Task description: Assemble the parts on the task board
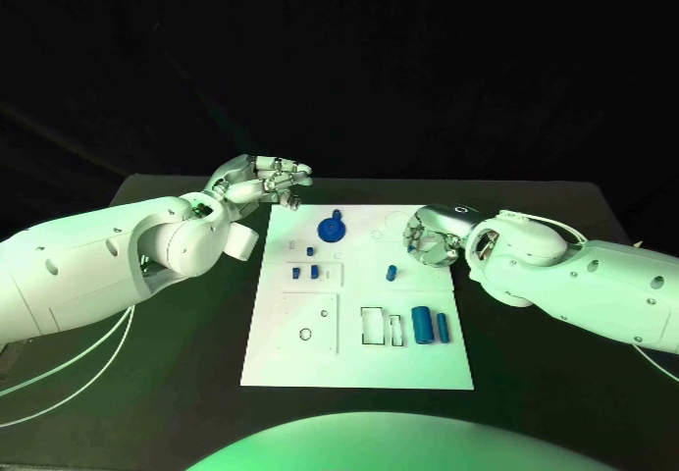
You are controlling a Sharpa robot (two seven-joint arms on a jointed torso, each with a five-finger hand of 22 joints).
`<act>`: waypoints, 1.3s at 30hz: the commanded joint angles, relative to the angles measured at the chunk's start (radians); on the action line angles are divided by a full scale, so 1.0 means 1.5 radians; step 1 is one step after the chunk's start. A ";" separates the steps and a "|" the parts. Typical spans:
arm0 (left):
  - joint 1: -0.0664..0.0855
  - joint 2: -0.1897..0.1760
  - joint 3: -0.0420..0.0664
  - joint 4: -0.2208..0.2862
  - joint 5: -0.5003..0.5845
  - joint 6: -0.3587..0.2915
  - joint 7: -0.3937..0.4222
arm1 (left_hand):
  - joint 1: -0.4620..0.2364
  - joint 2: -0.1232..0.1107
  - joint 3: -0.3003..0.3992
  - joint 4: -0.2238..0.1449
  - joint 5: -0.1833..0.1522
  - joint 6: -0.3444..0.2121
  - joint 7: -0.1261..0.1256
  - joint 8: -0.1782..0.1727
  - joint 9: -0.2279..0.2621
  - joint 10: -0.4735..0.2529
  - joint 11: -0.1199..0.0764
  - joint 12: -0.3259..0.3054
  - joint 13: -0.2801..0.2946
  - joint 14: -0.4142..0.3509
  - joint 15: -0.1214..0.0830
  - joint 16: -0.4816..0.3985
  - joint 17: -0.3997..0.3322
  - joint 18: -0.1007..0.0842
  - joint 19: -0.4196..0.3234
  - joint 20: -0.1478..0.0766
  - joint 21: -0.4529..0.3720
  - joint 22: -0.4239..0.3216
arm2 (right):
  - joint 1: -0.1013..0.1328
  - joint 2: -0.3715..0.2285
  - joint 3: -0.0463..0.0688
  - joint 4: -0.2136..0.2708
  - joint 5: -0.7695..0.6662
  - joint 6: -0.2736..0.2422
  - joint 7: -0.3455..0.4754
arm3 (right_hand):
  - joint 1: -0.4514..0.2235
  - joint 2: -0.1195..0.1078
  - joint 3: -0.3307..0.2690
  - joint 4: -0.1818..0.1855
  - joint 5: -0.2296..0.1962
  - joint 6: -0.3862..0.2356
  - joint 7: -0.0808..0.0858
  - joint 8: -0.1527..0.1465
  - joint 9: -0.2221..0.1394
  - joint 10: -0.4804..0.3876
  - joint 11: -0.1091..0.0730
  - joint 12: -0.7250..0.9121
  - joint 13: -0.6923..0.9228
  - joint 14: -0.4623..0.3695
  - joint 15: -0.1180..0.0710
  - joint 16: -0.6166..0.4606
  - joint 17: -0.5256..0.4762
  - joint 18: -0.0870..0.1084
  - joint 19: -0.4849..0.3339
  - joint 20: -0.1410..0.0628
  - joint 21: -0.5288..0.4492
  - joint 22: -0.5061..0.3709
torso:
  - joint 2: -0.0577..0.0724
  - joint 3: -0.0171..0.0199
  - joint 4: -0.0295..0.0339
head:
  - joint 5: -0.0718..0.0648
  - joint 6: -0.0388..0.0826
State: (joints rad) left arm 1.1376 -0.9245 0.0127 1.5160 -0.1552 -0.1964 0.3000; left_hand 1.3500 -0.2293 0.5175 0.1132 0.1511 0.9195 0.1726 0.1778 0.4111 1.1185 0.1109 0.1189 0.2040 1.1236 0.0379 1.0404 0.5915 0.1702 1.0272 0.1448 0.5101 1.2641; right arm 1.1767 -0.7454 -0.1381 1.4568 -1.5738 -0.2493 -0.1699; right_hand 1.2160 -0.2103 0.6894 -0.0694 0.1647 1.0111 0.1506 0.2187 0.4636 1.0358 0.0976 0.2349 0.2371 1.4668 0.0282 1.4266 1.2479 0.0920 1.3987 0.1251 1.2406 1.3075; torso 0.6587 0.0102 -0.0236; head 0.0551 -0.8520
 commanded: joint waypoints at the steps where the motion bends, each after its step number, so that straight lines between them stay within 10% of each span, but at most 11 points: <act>1: 0.001 0.000 0.001 0.003 0.010 0.003 0.007 | -0.007 0.001 0.004 0.000 0.000 -0.008 0.000 0.000 -0.001 0.001 0.000 0.003 0.001 -0.002 0.000 -0.005 -0.001 0.008 -0.003 0.001 -0.004 -0.001 | -0.004 0.002 -0.001 -0.001 -0.030 0.010 -0.020 | 0.002 0.007 0.004 -0.001 -0.004 0.006 0.000 0.004 0.002 0.001 0.001 -0.009 -0.007 0.012 -0.005 -0.008 -0.013 -0.010 -0.005 0.000 -0.008 0.092 | 0.000 0.0003 -0.0001 | -0.003 0.000; 39: 0.001 -0.003 0.001 0.005 0.001 0.010 -0.008 | -0.009 -0.001 0.004 -0.003 -0.002 -0.021 0.003 0.001 0.000 -0.005 0.002 0.004 0.000 -0.002 0.002 -0.007 -0.004 0.007 -0.003 0.002 -0.007 -0.005 | -0.029 0.014 -0.004 0.017 -0.107 -0.005 -0.075 | 0.004 -0.010 0.005 -0.023 -0.031 0.019 -0.007 0.001 -0.002 0.061 -0.010 -0.020 -0.007 0.011 -0.013 -0.003 -0.017 -0.019 0.015 -0.005 0.031 0.113 | 0.000 0.0004 -0.0002 | -0.004 -0.009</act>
State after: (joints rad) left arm 1.1375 -0.9292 0.0127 1.5200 -0.1498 -0.1952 0.2877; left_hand 1.3460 -0.2333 0.5203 0.1104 0.1510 0.8952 0.1784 0.1777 0.4110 1.1186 0.1109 0.1198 0.2041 1.1237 0.0379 1.0366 0.5867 0.1700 1.0272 0.1448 0.5063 1.2573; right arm 1.1485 -0.7280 -0.1331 1.4801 -1.7050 -0.2954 -0.2649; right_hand 1.2201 -0.2174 0.6970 -0.0968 0.1209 1.0374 0.1414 0.2193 0.4592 1.1210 0.0859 0.1995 0.2236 1.4658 0.0135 1.4191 1.2209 0.0763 1.4152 0.1158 1.2833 1.3079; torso 0.6583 0.0108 -0.0243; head 0.0475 -0.8639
